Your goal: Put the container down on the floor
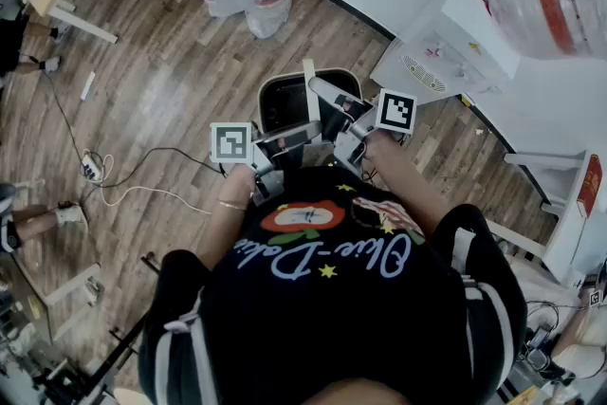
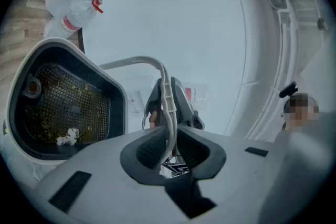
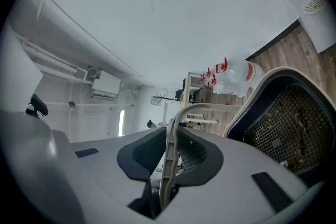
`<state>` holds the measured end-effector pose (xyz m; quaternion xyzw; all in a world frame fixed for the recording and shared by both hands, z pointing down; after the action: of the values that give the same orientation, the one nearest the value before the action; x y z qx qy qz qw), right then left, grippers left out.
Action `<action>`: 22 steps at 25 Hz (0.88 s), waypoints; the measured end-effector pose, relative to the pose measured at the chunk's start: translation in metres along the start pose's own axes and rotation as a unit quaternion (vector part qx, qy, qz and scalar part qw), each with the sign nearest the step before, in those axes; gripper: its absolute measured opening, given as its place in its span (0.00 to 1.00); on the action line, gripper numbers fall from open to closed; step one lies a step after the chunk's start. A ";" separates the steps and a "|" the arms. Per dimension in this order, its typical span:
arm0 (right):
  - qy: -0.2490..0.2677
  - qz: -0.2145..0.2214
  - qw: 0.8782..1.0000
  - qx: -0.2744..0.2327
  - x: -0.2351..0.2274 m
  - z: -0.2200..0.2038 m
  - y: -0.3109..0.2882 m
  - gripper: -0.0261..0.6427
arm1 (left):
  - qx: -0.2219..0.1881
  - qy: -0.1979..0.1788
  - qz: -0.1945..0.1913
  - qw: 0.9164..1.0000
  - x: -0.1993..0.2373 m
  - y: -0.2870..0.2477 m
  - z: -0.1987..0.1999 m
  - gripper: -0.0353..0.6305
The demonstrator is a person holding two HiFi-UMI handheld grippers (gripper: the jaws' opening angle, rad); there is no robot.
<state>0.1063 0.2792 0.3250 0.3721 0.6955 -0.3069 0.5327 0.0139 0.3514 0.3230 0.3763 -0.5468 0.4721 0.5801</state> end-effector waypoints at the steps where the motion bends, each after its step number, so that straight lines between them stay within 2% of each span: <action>1: 0.000 0.001 1.000 0.000 0.001 0.000 0.000 0.12 | 0.001 -0.002 -0.007 1.000 -0.003 -0.001 0.000 0.14; 4: 0.000 0.001 1.000 -0.002 0.002 -0.001 0.000 0.12 | 0.002 0.000 -0.018 1.000 -0.006 -0.002 -0.001 0.14; 8: -0.003 0.000 1.000 -0.003 0.000 -0.002 0.001 0.12 | 0.001 0.014 -0.011 1.000 -0.003 -0.002 -0.003 0.14; 22: -0.020 0.012 1.000 -0.002 0.000 -0.003 0.006 0.12 | -0.003 0.019 -0.007 1.000 -0.006 -0.006 -0.008 0.14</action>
<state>0.1094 0.2848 0.3252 0.3733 0.6809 -0.3064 0.5506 0.0223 0.3566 0.3170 0.3696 -0.5347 0.4736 0.5943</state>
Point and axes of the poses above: the fingertips, and each gripper's own axes: y backward along the fingers, x to its left, z out of its top, the point moved 5 cm from there along y, backward along the fingers, and after that the axes turned 11 degrees about y, right-handed, at the moved point
